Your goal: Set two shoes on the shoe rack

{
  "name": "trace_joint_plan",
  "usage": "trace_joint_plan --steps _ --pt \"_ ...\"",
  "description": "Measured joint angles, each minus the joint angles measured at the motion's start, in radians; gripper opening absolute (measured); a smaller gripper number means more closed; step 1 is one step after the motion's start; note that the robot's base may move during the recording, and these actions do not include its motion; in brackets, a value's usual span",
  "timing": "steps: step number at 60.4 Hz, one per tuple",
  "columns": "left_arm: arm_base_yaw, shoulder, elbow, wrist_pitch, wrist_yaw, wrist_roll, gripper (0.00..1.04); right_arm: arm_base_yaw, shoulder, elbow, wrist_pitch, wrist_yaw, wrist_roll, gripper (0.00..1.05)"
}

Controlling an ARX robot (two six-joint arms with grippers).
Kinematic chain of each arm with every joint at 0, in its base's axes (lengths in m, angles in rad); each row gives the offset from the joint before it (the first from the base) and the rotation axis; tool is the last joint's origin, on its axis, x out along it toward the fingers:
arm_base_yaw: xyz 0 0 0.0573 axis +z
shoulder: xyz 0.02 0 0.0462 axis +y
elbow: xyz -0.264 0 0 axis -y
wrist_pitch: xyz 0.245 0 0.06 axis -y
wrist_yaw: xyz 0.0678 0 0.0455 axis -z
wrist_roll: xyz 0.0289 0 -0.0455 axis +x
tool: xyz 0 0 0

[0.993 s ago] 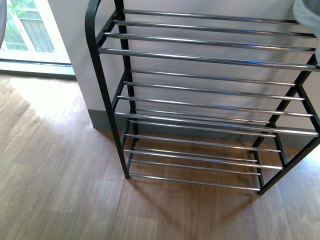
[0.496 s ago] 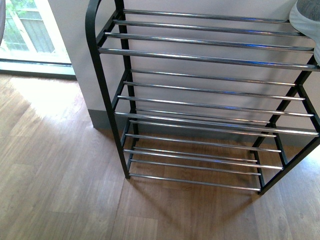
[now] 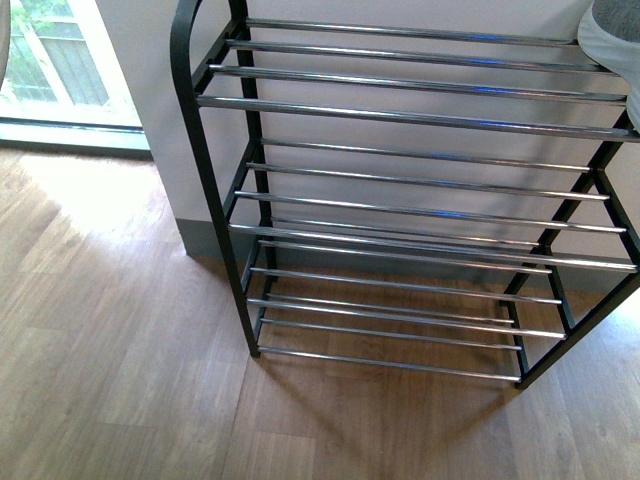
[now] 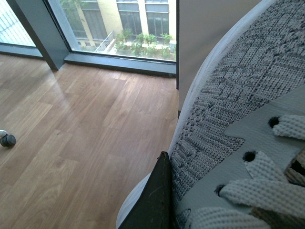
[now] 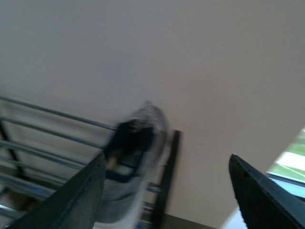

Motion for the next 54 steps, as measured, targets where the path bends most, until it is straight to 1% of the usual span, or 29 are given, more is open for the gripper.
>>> trace_joint_plan --steps 4,9,13,27,42,54 --pt "0.0 0.0 0.0 0.0 0.001 0.0 0.02 0.047 -0.056 -0.079 0.035 0.0 0.076 0.62" --pt "0.0 0.0 0.0 0.0 0.003 0.0 0.02 0.102 -0.128 -0.164 0.05 0.054 0.13 0.48" --pt "0.0 0.0 0.0 0.0 0.001 0.0 0.02 0.135 -0.169 -0.21 0.054 0.09 0.148 0.39" --pt "0.0 0.0 0.0 0.0 0.002 0.0 0.02 0.26 -0.301 -0.352 0.057 0.21 0.172 0.02" --pt "0.0 0.0 0.0 0.0 0.002 0.0 0.02 0.374 -0.437 -0.455 0.029 0.32 0.176 0.02" --pt "0.0 0.0 0.0 0.0 0.002 0.0 0.02 0.433 -0.523 -0.503 -0.01 0.375 0.176 0.02"
